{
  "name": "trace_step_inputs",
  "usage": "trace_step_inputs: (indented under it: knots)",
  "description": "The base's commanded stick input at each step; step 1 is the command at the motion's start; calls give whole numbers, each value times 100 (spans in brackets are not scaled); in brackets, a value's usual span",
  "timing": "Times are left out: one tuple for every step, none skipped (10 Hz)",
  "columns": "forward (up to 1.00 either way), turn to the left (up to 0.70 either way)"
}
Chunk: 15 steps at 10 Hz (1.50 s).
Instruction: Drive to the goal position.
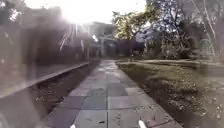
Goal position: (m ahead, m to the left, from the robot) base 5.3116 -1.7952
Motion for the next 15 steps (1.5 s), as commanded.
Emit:
trace_step_inputs:
  knots:
    - [50,0]
    - [50,0]
    - [50,0]
    - [50,0]
    - [50,0]
    - [50,0]
    - [50,0]
    - [50,0]
    - [50,0]
    - [50,0]
    - [50,0]
    - [50,0]
    - [50,0]
    - [50,0]
    - [50,0]
